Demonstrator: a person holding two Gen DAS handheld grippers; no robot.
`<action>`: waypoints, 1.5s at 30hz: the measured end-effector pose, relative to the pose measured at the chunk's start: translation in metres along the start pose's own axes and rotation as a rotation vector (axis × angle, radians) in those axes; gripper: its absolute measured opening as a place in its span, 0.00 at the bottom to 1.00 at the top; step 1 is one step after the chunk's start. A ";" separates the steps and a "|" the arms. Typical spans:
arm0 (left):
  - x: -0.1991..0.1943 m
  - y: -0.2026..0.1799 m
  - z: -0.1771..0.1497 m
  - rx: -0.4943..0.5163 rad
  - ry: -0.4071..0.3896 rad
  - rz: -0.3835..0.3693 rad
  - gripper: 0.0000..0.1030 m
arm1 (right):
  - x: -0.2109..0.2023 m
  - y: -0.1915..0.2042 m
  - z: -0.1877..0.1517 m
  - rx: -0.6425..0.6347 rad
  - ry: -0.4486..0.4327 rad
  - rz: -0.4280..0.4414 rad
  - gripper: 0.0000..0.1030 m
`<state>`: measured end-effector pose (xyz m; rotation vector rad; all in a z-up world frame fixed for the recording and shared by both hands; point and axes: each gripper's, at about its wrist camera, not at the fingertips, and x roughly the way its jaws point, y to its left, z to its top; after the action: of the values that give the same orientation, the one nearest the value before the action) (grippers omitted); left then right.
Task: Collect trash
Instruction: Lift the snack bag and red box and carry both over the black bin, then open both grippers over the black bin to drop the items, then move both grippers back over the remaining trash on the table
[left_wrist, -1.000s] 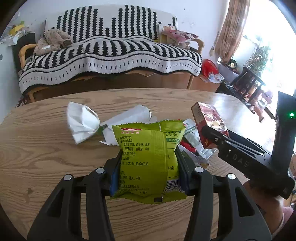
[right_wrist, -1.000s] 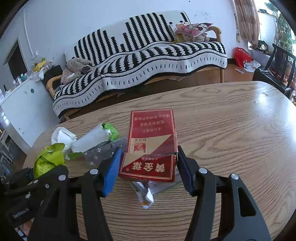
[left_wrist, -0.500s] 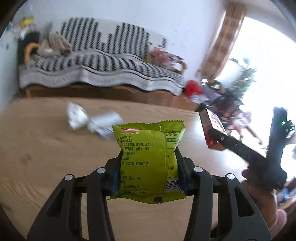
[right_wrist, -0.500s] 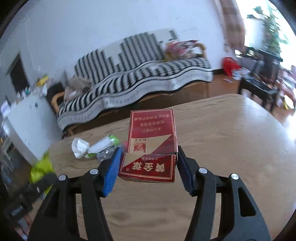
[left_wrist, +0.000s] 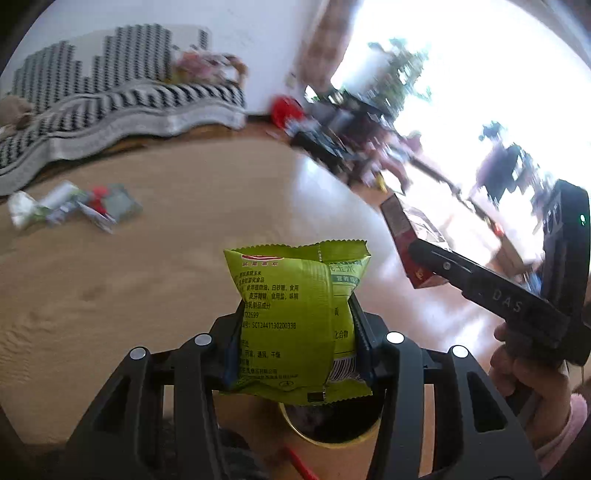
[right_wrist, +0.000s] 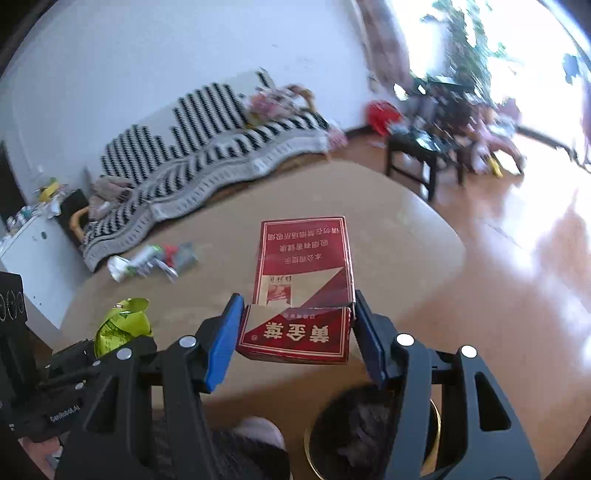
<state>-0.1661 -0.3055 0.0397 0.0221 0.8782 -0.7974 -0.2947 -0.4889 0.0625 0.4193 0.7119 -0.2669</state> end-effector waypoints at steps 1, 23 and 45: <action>0.011 -0.012 -0.011 0.013 0.040 -0.017 0.46 | 0.000 -0.012 -0.012 0.018 0.023 -0.010 0.56; 0.153 -0.044 -0.115 0.053 0.504 -0.107 0.59 | 0.068 -0.122 -0.125 0.359 0.327 -0.038 0.73; -0.027 0.169 0.009 -0.180 -0.046 0.367 0.94 | 0.092 0.006 -0.040 -0.006 0.101 0.003 0.94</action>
<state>-0.0635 -0.1710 0.0147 0.0065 0.8678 -0.3735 -0.2482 -0.4740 -0.0249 0.4300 0.8108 -0.2417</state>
